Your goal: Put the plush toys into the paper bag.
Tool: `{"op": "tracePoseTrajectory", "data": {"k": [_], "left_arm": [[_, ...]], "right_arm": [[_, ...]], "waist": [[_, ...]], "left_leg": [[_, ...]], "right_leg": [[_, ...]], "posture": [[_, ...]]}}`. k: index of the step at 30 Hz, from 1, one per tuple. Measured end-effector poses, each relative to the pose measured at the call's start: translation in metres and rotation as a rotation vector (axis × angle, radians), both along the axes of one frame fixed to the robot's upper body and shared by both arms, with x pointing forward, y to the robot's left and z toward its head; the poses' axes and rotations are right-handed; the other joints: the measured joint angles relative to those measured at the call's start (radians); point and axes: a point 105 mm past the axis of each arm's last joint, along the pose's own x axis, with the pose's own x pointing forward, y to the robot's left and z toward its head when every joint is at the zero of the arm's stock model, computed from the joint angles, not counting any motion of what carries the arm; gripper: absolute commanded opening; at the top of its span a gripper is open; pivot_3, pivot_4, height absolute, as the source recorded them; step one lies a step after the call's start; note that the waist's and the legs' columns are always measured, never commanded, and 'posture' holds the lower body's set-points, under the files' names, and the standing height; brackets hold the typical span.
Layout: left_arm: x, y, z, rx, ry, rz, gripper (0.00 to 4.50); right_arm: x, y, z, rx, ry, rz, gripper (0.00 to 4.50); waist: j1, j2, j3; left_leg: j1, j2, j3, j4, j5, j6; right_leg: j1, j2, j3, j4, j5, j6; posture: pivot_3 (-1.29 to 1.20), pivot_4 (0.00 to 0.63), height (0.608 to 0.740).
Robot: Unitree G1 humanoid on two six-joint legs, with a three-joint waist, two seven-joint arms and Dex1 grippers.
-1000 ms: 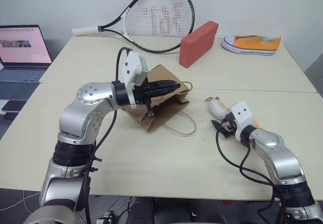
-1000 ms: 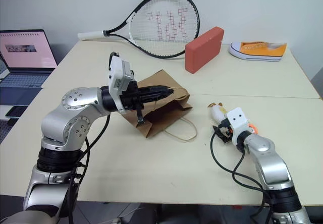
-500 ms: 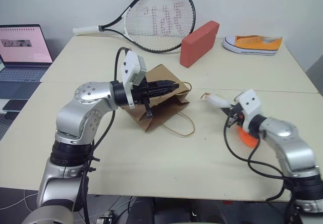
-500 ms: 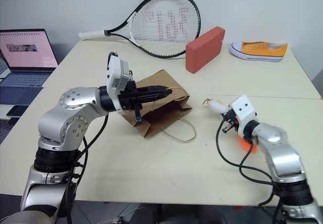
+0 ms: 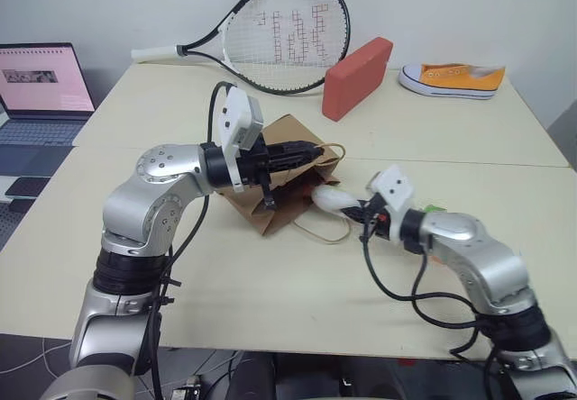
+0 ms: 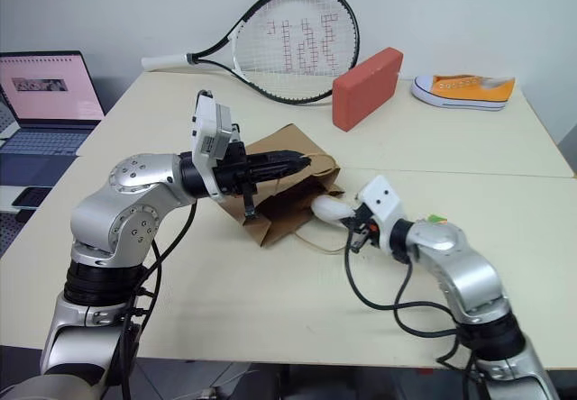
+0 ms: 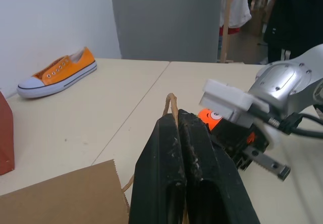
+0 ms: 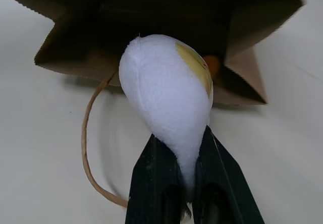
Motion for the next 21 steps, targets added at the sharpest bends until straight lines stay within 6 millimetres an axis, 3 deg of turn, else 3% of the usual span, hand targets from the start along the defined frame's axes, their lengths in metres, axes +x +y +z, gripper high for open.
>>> {"op": "tracePoseTrajectory", "data": {"k": [21], "left_arm": [[-0.009,-0.006,0.000,0.002,0.022,-0.069,0.00]], "right_arm": [[0.045,0.059,-0.002,0.269,0.087,-0.165,0.02]], "waist": [[-0.001,0.001,0.000]], "left_leg": [[0.000,0.000,0.000,0.000,0.000,0.000]], "right_leg": [[-0.001,0.000,0.000,0.001,0.001,0.000]], "posture": [[0.00,0.150,0.740]]}}
